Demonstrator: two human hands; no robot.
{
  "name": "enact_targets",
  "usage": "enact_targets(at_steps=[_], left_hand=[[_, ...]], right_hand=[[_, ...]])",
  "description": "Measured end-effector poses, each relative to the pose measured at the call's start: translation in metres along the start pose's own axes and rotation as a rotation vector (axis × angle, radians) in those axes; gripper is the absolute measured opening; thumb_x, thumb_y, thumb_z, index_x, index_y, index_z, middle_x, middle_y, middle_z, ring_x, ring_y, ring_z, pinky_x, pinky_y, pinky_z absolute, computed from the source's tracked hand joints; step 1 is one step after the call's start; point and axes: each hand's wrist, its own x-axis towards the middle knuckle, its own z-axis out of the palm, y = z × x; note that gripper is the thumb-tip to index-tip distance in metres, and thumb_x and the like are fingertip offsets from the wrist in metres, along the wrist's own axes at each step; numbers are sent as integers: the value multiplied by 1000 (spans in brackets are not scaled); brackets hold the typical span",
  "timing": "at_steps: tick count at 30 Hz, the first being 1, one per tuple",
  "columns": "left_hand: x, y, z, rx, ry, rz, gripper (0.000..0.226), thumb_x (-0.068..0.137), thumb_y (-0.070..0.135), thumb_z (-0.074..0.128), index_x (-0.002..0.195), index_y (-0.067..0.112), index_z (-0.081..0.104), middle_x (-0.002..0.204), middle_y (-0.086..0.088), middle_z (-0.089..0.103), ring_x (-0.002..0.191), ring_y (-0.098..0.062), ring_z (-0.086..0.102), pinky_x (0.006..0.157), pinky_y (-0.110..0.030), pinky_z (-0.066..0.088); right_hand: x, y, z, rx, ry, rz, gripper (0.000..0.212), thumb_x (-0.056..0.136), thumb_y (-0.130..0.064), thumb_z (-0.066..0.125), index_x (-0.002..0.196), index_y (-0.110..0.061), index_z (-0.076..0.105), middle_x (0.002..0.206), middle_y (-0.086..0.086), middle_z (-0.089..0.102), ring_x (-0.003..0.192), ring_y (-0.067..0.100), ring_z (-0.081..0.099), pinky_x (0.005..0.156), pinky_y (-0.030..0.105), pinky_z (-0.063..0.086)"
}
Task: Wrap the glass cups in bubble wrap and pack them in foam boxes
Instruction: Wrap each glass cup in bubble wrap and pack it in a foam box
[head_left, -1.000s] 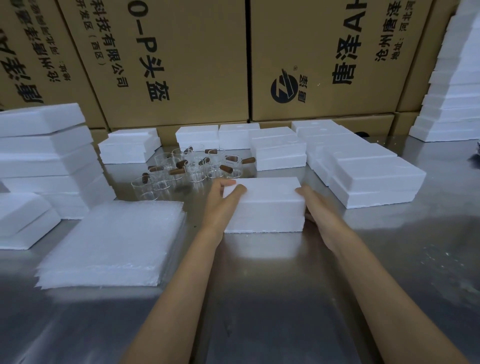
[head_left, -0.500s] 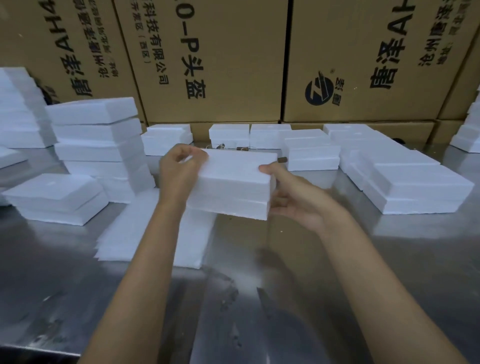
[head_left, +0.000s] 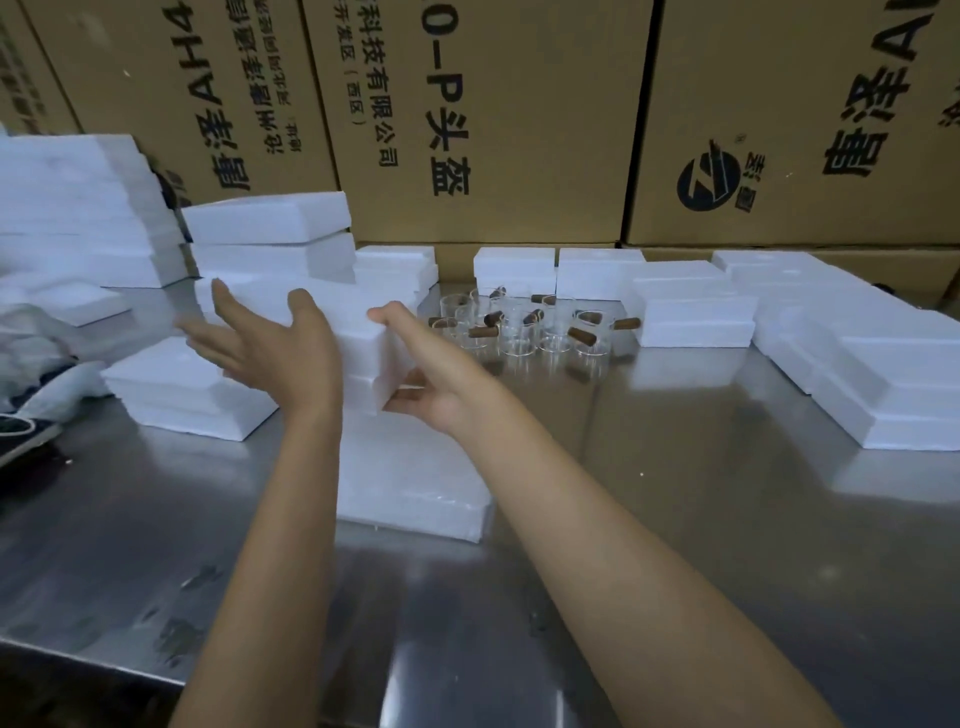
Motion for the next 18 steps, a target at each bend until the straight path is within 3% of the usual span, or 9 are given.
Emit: enact_targets(at_steps=[4, 9, 13, 18], left_hand=[[16, -12, -2, -38, 25, 7, 66, 95, 20, 51, 156, 17, 27, 167, -14, -9, 155, -31, -8, 123, -40, 7], [38, -27, 0, -27, 49, -2, 67, 95, 22, 52, 156, 17, 26, 167, -14, -10, 155, -31, -8, 124, -42, 9], [59, -37, 2, -28, 88, 13, 68, 93, 24, 51, 156, 17, 27, 168, -14, -9, 155, -31, -8, 124, -42, 10], [85, -49, 4, -42, 121, 30, 67, 91, 25, 51, 155, 17, 30, 168, -13, -2, 155, -30, -2, 124, -41, 11]], right_hand=[[23, 3, 33, 9, -47, 48, 16, 82, -38, 72, 89, -26, 66, 109, 2, 58, 84, 19, 61, 81, 39, 59], [54, 7, 62, 29, -66, 99, 45, 79, -38, 75, 119, -17, 68, 104, 3, 63, 89, 19, 64, 83, 40, 60], [69, 8, 79, 26, -76, 138, 39, 78, -40, 76, 112, -21, 70, 108, 4, 66, 93, 21, 64, 72, 33, 57], [82, 14, 95, 60, -68, 138, 62, 76, -47, 81, 128, -18, 65, 126, 4, 67, 114, 22, 64, 97, 39, 55]])
